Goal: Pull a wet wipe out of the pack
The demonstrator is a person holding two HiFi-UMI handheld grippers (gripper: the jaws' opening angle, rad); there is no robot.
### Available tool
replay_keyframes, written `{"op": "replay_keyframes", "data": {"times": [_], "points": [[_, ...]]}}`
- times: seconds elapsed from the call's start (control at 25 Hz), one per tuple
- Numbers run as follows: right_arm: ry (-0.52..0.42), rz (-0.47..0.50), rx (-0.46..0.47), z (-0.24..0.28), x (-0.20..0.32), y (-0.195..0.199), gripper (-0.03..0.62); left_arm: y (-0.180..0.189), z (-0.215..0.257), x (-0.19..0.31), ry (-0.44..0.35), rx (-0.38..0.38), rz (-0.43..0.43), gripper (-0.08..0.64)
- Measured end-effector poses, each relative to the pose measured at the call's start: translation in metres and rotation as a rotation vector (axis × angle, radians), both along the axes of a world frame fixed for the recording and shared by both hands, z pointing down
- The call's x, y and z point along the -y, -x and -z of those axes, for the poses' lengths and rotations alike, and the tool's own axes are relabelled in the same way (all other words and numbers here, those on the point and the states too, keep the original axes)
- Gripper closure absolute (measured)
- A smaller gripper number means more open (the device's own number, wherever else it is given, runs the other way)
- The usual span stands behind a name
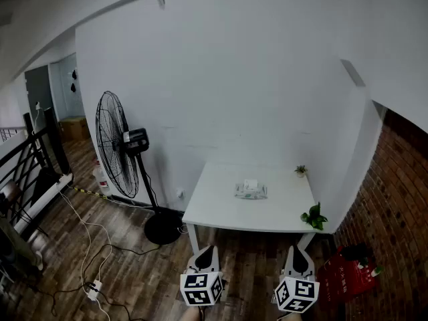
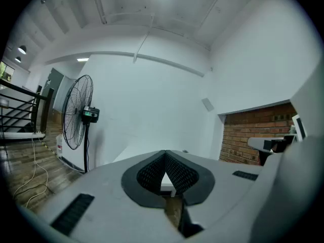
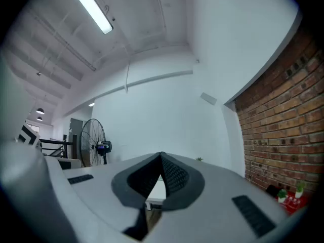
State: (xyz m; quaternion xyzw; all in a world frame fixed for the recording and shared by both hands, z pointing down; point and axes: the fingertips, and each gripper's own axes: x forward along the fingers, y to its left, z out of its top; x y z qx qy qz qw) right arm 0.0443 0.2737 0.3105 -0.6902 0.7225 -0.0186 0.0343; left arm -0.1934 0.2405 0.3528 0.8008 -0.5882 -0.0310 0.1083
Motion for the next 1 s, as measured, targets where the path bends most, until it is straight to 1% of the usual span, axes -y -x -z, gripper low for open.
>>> {"op": "replay_keyframes", "data": {"times": [0.08, 0.28, 0.44, 0.64, 1.0], "points": [[0.001, 0.003, 0.003, 0.0, 0.0, -0.003, 0.592, -0.003, 0.002, 0.001, -0.004, -0.005, 0.001, 0.558], [0.005, 0.03, 0.044, -0.002, 0.004, -0.005, 0.591, -0.007, 0.005, 0.004, -0.014, -0.01, 0.0, 0.558], [0.002, 0.023, 0.026, -0.001, 0.001, -0.008, 0.591, -0.01, 0.006, 0.003, -0.011, -0.003, 0.0, 0.558], [0.012, 0.026, 0.029, -0.002, 0.0, -0.01, 0.591, -0.013, 0.002, 0.006, 0.01, 0.03, 0.005, 0.558], [0.026, 0.011, 0.023, -0.005, -0.004, -0.017, 0.591, -0.025, -0.001, 0.004, 0.036, 0.035, -0.029, 0.557]]}}
